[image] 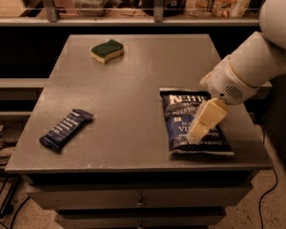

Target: Pick blue chip bag

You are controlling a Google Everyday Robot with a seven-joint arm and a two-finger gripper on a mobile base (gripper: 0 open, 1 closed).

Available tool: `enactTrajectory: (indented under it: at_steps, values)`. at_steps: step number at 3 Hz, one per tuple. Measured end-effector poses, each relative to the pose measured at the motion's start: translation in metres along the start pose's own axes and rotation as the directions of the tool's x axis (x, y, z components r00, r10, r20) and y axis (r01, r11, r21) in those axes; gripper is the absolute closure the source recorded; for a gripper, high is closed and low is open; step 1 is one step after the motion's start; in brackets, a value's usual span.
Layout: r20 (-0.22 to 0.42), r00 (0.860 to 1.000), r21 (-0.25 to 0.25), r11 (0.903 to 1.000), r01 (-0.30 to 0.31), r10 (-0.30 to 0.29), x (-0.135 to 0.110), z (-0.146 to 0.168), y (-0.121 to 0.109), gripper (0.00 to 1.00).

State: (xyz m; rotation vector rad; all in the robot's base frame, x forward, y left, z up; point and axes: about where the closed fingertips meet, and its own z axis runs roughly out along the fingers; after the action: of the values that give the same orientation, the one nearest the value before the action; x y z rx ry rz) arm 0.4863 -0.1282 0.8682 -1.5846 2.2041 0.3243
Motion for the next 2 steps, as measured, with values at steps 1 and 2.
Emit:
enactTrajectory:
  at_steps: [1,2]
  values:
    - [-0.021,0.999,-0.031,0.9989,-0.035,0.034,0.0028,0.0197,0.0005,0.03]
    - [-0.032,0.999,-0.005,0.9990,-0.044,0.044,0.0012,0.0118,-0.0016,0.26]
